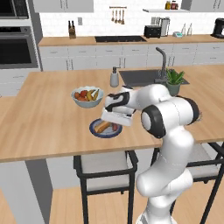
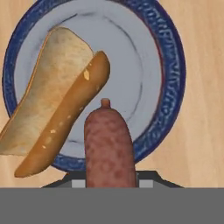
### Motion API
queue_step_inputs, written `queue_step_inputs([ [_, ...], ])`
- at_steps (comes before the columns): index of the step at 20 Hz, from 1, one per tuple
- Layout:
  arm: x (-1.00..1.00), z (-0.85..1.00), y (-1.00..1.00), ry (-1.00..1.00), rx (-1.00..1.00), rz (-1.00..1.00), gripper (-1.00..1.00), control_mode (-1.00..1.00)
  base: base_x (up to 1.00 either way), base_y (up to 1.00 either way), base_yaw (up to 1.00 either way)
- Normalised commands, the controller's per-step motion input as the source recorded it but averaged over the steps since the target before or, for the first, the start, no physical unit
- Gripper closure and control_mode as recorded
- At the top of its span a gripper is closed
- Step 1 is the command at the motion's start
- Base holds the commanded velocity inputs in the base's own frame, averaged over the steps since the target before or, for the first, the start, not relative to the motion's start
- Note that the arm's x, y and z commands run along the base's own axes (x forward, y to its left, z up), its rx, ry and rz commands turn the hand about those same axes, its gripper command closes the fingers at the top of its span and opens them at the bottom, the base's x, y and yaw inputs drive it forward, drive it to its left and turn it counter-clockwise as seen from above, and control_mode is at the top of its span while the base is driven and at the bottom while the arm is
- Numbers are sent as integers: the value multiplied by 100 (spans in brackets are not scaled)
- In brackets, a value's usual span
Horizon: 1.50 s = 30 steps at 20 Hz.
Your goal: Place one bun and one sausage from the bowl on each plate.
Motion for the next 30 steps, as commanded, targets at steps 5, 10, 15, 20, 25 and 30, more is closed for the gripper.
queue_step_inputs([
  [5, 55, -55, 7, 0, 0, 1, 100, -100, 0, 0, 0],
  [10, 18, -25, 0, -9, 5, 0, -100, -100, 0, 0, 0],
  [15, 0, 0, -1, -20, 19, 0, -100, -100, 0, 0, 0],
  [20, -16, 49, -11, -20, 23, 0, -100, -100, 0, 0, 0],
  [25, -9, 100, -62, -13, 14, 3, -100, -100, 0, 0, 0],
  [30, -4, 100, -100, 4, -35, 0, -100, -100, 0, 0, 0],
])
